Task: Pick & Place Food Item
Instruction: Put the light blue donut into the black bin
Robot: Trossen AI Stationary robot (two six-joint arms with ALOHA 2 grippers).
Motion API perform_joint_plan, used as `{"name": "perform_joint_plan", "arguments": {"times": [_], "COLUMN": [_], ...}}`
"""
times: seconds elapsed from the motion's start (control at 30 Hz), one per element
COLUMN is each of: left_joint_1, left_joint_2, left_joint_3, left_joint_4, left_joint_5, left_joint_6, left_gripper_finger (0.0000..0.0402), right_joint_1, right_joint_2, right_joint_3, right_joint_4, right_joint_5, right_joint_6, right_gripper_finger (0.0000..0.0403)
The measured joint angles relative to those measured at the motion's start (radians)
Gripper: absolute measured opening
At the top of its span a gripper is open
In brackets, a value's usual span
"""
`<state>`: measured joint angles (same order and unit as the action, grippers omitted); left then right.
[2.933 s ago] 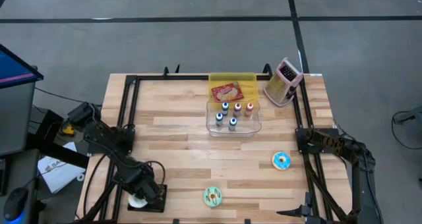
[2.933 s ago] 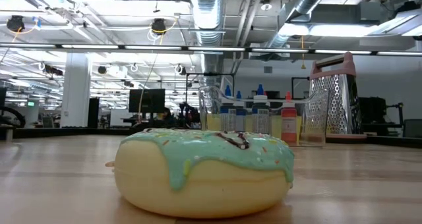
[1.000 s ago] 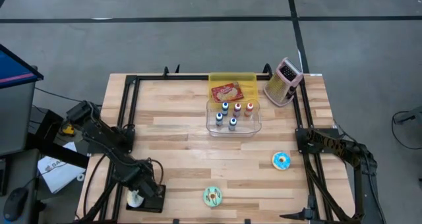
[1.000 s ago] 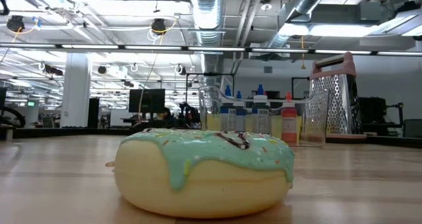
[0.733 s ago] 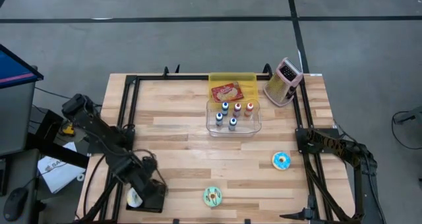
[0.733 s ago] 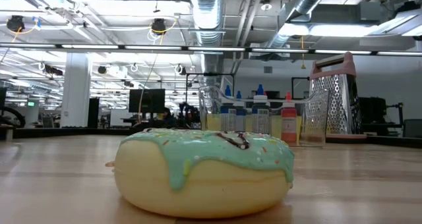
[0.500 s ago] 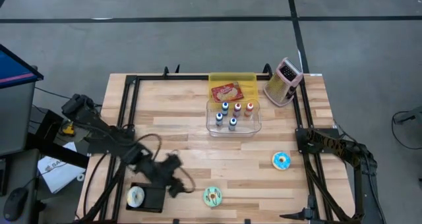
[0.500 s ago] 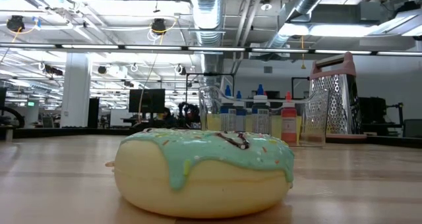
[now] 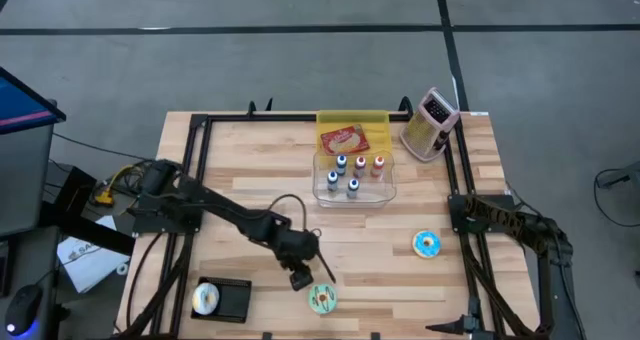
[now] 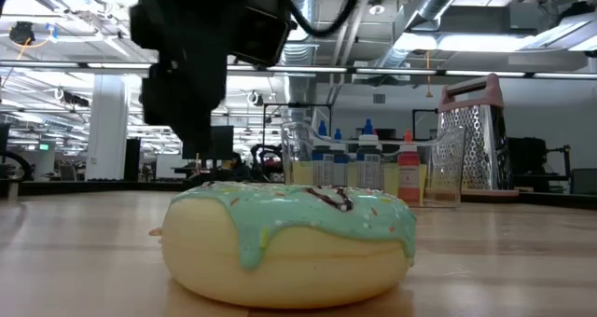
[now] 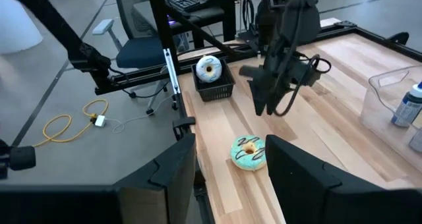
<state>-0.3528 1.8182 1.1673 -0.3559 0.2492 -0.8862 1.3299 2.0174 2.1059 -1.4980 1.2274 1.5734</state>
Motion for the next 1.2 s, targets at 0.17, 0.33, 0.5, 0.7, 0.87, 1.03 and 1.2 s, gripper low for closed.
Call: {"name": "perform_joint_plan", "arguments": {"times": [0.17,0.33,0.5,0.7,0.87,1.03,1.2], "left_joint_1": [-0.012,-0.023,-0.031,-0.049,-0.061,-0.062,-0.066], "left_joint_2": [0.105,0.202,0.246,0.26,0.264,0.288,0.287], "left_joint_3": [0.18,0.315,0.34,0.339,0.34,0.338,0.339], "left_joint_4": [-0.221,-0.317,-0.316,-0.221,-0.195,-0.188,-0.164], "left_joint_5": [-0.127,-0.167,-0.136,-0.108,-0.11,-0.113,-0.146], "left_joint_6": [0.105,0.158,0.171,0.154,0.149,0.153,0.171], "left_gripper_finger": [0.0205,0.0205,0.0205,0.0205,0.0205,0.0205,0.0205], "right_joint_1": [-0.001,-0.004,-0.004,-0.003,-0.003,-0.004,-0.004], "right_joint_2": [0.0,0.0,0.0,0.0,0.0,0.0,0.0], "right_joint_3": [0.0,0.0,0.0,0.0,0.0,0.0,0.0], "right_joint_4": [-0.017,-0.019,-0.016,-0.024,-0.031,-0.036,-0.036], "right_joint_5": [0.0,-0.004,-0.026,-0.03,-0.031,-0.031,-0.031], "right_joint_6": [0.032,0.048,0.059,0.061,0.061,0.061,0.061], "right_gripper_finger": [0.0175,0.0175,0.0175,0.0175,0.0175,0.0175,0.0175]}}
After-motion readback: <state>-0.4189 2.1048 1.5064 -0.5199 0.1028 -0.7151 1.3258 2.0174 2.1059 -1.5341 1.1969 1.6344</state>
